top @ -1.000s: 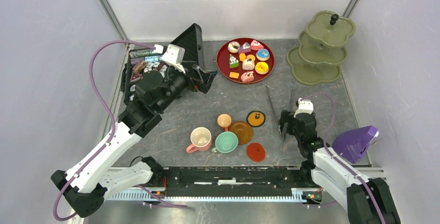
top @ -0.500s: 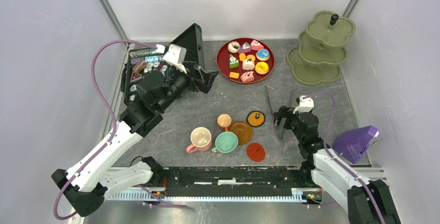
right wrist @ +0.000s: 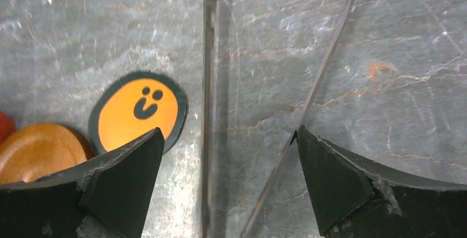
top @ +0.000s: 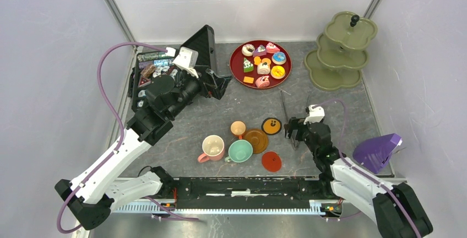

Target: Serve the afternoon tea

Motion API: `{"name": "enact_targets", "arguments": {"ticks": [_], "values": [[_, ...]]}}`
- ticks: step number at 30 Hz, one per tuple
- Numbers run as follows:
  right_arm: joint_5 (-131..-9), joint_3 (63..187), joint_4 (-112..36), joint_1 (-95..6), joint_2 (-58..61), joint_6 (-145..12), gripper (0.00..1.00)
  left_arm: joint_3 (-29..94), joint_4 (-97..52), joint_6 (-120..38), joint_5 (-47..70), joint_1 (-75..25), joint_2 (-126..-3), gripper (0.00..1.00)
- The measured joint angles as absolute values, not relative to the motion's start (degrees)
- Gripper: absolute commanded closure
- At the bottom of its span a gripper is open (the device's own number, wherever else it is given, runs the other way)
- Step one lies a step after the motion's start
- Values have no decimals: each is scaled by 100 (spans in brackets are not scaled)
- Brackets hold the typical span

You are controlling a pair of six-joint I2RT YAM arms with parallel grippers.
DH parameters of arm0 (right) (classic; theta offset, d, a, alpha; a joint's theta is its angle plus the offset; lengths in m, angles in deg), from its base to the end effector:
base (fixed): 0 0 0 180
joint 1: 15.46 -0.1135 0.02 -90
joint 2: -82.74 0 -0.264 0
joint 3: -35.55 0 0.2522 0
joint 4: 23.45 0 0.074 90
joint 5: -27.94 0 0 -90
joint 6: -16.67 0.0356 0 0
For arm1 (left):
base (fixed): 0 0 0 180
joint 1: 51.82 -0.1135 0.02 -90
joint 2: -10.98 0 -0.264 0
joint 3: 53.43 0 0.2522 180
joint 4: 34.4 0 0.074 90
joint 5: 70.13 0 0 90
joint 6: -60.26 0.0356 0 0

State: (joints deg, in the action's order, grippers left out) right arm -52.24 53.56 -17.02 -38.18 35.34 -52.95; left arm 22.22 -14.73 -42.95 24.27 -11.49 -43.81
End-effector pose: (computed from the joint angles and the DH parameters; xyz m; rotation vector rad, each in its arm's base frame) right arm 0.1513 0.0568 0.1415 0.0721 1.9781 0.3229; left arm 0.1641 -0.1357 0.4213 0.3119 1.5591 -0.6761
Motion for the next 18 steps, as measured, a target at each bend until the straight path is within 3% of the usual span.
{"name": "enact_targets", "arguments": {"ticks": [5,18], "values": [[-4597,5384,-1796,-4382,3088,-5365,2,2222,-1473,-4293,2438,-1125,-4405,0],[-3491,5657,-1652,-4745,2092,-5144,2,2222,-1470,-4293,2491,-1116,-4427,0]]}}
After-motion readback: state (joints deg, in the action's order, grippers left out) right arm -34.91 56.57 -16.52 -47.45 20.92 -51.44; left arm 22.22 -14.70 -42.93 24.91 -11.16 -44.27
